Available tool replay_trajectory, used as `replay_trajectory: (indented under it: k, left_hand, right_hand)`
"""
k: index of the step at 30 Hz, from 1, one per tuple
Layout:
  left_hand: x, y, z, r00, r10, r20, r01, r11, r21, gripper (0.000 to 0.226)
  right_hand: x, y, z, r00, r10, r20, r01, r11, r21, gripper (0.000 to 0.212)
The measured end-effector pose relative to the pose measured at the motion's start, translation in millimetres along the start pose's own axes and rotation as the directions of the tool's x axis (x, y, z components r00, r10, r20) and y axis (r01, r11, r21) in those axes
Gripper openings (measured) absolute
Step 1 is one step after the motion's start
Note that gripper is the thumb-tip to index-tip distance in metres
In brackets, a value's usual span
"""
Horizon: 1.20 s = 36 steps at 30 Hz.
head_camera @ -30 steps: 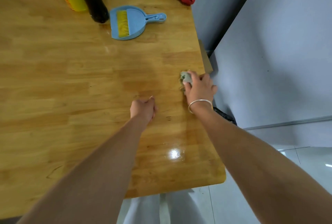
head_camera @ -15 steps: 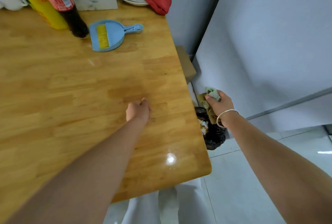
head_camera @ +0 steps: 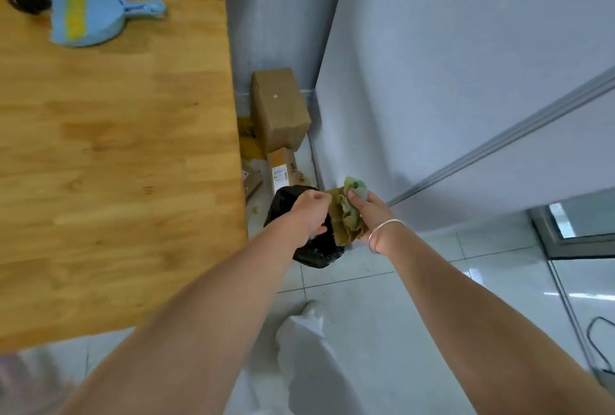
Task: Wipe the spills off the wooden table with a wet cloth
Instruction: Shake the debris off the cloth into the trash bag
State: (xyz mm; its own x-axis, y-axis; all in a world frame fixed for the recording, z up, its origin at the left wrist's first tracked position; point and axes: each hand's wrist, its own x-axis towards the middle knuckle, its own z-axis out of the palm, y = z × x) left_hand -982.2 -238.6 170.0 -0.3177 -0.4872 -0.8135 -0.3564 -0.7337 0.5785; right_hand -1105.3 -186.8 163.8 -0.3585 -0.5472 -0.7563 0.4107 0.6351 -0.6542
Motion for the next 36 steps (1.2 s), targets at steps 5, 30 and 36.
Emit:
replay_trajectory:
  k: [5,30,36]
  left_hand:
    - [23,-29,32,0.988,-0.080,-0.136,0.059,0.987,-0.150,0.029]
    - [84,-57,-1,0.929,-0.177,-0.325,0.103,0.967,-0.231,0.024]
    - [81,-53,0,0.947,-0.100,-0.305,0.022,0.969,-0.248,0.029]
  right_hand:
    - [15,16,-15,0.972,0.231,0.050,-0.236,0.958,0.164,0.017]
    - [89,63,1,0.931,0.336,0.140,-0.362,0.894,0.264,0.046]
    - [96,65,6,0.917,0.388,0.092,-0.398,0.904,0.154,0.029]
